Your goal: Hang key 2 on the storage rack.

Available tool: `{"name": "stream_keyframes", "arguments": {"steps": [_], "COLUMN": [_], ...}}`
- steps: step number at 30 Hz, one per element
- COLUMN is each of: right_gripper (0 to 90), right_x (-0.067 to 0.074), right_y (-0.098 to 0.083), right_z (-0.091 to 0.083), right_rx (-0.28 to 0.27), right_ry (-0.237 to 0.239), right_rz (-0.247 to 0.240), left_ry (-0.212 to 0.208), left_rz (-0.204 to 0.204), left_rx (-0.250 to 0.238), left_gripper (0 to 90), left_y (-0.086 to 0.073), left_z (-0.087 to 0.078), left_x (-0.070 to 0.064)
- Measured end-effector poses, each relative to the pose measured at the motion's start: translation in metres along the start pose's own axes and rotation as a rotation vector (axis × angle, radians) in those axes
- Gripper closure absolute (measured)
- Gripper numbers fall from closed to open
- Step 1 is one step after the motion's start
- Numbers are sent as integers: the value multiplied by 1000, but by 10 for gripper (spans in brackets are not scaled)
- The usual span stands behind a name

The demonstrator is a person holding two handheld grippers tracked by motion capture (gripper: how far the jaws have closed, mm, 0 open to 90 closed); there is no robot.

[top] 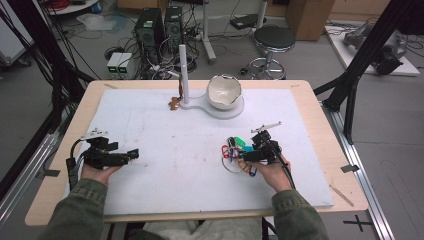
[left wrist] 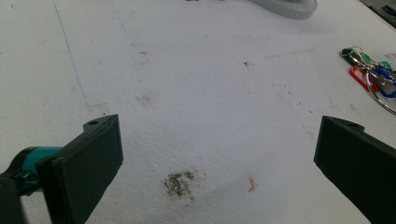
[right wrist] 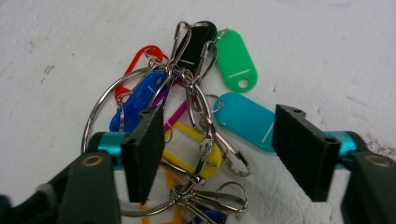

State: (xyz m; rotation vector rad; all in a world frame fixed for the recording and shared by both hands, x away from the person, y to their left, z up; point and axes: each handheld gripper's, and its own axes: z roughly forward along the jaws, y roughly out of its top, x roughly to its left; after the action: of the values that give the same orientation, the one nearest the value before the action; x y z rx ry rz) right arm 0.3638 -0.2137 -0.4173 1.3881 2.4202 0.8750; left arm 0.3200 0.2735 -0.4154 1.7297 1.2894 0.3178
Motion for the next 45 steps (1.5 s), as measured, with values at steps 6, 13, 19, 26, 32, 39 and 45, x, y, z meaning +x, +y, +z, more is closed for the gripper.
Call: {"name": "stream_keyframes", "arguments": {"steps": [6, 13, 19, 26, 32, 39, 45], "right_gripper": [530, 838, 839, 839, 840, 877, 878], "right_x": [0, 5, 3, -8, -13, -13, -8], "right_y": [1, 7, 6, 4, 3, 3, 4], "right_z": [8, 3, 0, -10, -19, -24, -23], "right_rx": [64, 62, 45, -12, -62, -104, -92], "right_ry": [7, -3, 39, 157, 272, 340, 365], "right_rz": [32, 81, 71, 130, 194, 213, 210], "left_ry": [0, 5, 5, 2, 0, 0, 0], "left_rz": [7, 9, 0, -2, -6, -7, -13], "left_rx": [6, 8, -1, -5, -7, -10, -15], "left_gripper": [17, 17, 17, 17, 17, 17, 17], "left_y": [0, 0, 0, 1, 1, 1, 2], "left_z": [1, 1, 1, 2, 2, 1, 0], "left_x": [1, 0, 1, 1, 2, 1, 2]}}
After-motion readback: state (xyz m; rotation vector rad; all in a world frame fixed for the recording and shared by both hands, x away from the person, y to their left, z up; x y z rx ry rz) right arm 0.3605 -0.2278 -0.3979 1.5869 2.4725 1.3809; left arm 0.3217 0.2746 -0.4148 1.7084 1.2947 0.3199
